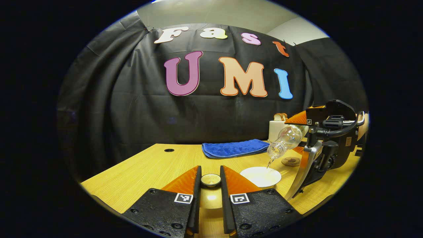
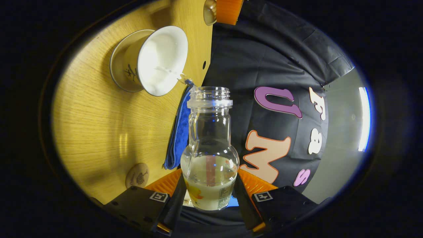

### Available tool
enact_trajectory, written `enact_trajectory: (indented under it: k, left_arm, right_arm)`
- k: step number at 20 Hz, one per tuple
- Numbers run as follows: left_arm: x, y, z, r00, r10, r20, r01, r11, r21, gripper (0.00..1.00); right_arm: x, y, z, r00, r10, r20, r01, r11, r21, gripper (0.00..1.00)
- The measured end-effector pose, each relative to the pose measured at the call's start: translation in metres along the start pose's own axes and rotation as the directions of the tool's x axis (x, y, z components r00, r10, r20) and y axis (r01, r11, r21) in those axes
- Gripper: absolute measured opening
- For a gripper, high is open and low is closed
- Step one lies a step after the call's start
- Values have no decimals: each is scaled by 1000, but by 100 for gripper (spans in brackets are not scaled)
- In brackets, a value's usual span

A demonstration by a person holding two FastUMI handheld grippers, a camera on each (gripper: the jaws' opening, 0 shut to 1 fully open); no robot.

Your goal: Open the teacup lid with one hand, grasp the water bottle and pour water into the teacup with the other hand; after pouring, place the water bottle on the coaster and then close the teacup lid.

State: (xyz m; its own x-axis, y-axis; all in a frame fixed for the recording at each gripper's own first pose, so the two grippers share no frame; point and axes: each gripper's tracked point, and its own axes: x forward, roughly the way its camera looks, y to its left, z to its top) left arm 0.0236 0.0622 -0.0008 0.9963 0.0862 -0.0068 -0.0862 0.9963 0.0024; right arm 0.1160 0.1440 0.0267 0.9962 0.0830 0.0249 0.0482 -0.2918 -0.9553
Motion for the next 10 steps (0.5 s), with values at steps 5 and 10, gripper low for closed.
enact_trajectory:
  k: [5,10]
  left_arm:
    - [0,0,0,1000,1,0,-1,1000,0,26]
    - [0,0,1,1000,1,1,-1,1000,0,26]
  right_arm:
    - [2,-14,2,998,-55,24,56,996,-67,79]
    - [3,-29,4,992,-114,48,120,983,-138,79]
